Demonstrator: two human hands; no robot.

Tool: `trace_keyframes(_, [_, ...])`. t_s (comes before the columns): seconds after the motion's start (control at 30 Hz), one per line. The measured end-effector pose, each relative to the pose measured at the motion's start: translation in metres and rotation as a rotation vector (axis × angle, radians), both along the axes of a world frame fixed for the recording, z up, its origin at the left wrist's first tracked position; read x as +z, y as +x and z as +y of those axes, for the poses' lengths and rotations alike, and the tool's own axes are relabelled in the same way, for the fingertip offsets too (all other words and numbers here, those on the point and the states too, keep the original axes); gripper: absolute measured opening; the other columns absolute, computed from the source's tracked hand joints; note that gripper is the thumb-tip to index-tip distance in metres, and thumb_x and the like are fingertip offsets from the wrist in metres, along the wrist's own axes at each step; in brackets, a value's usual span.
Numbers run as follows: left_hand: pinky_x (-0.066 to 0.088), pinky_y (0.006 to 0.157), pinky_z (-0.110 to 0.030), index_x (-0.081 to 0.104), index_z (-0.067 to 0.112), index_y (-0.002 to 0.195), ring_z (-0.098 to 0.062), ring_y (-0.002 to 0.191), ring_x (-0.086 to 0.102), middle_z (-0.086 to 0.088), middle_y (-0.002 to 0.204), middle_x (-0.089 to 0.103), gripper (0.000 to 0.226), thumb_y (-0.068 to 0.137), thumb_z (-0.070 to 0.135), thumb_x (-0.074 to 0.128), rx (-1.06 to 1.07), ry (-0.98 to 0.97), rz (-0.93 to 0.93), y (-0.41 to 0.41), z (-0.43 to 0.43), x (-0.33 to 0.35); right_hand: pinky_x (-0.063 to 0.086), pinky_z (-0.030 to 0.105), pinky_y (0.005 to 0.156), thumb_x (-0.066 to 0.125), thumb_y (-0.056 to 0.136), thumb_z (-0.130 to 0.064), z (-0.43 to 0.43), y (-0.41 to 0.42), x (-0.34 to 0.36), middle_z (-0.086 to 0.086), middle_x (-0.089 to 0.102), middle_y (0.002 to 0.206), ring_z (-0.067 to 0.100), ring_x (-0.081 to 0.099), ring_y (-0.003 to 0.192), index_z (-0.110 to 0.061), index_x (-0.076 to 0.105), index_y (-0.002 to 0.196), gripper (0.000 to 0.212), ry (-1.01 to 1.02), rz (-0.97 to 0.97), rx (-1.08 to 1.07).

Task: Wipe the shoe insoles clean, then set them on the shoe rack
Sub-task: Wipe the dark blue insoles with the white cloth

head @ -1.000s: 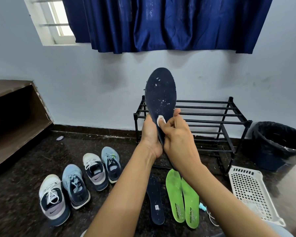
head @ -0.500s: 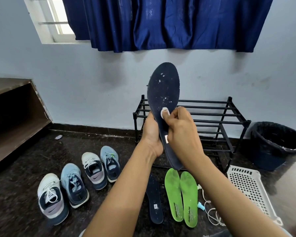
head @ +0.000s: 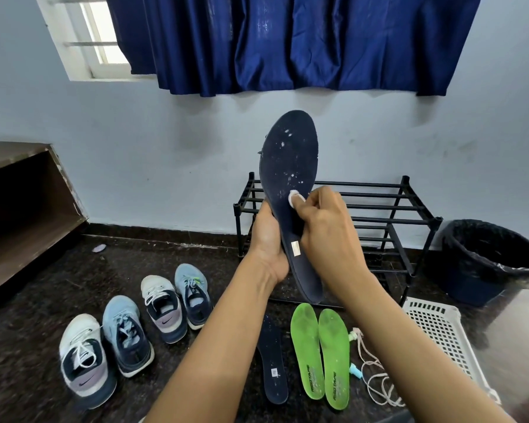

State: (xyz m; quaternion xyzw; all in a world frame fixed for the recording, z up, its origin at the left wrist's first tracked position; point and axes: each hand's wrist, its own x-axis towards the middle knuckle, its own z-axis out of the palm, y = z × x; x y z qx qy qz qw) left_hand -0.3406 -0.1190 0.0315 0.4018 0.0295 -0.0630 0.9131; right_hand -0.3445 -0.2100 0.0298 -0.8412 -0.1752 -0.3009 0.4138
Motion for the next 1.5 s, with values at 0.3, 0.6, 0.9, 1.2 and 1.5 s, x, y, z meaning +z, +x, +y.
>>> trace_keyframes(0.3, [0.051, 0.068, -0.029, 0.065, 0.013, 0.094, -0.019, 0.077, 0.064, -0.007, 0.087, 0.064, 0.034, 0.095, 0.041, 0.046, -0.018, -0.021, 0.012, -0.008, -0.003, 0.001, 0.035, 0.029, 0.062, 0.044, 0.100, -0.030, -0.006, -0.002, 0.001, 0.001, 0.045, 0.083, 0.016, 0.043, 0.077, -0.011, 0.042, 0.079, 0.028, -0.174, -0.152, -0.049])
trace_keyframes(0.6, [0.054, 0.078, -0.032, 0.067, 0.013, 0.108, -0.021, 0.087, 0.067, -0.007, 0.095, 0.069, 0.071, 0.090, 0.072, 0.033, 0.006, 0.013, -0.052, -0.011, -0.004, 0.005, 0.041, 0.031, 0.068, 0.055, 0.084, 0.002, 0.000, -0.001, -0.007, 0.014, 0.052, 0.092, 0.026, 0.047, 0.083, -0.003, 0.063, 0.097, 0.016, -0.296, -0.142, -0.137])
trace_keyframes(0.9, [0.051, 0.088, -0.033, 0.061, 0.007, 0.119, -0.022, 0.100, 0.064, -0.007, 0.106, 0.065, 0.086, 0.087, 0.078, 0.026, 0.014, 0.016, -0.060, -0.005, -0.002, 0.005, 0.034, 0.020, 0.066, 0.045, 0.100, -0.024, -0.002, -0.002, -0.007, -0.005, 0.043, 0.083, 0.008, 0.042, 0.082, -0.006, 0.055, 0.088, 0.024, -0.182, -0.175, -0.060])
trace_keyframes(1.2, [0.051, 0.089, -0.036, 0.069, 0.014, 0.108, -0.021, 0.092, 0.068, -0.008, 0.103, 0.071, 0.081, 0.089, 0.077, 0.023, -0.012, 0.030, -0.045, -0.006, -0.006, -0.001, 0.037, 0.026, 0.067, 0.046, 0.099, -0.019, -0.004, -0.005, -0.004, 0.000, 0.046, 0.083, 0.015, 0.045, 0.084, -0.007, 0.054, 0.087, 0.019, -0.072, -0.070, -0.053])
trace_keyframes(1.5, [0.052, 0.089, -0.037, 0.074, 0.014, 0.104, -0.022, 0.095, 0.069, -0.009, 0.107, 0.072, 0.083, 0.089, 0.077, 0.022, 0.010, 0.038, -0.020, -0.003, -0.005, -0.003, 0.036, 0.017, 0.069, 0.050, 0.096, -0.017, -0.006, -0.003, -0.008, -0.004, 0.048, 0.086, 0.005, 0.047, 0.081, -0.006, 0.059, 0.094, 0.014, -0.016, 0.038, -0.042])
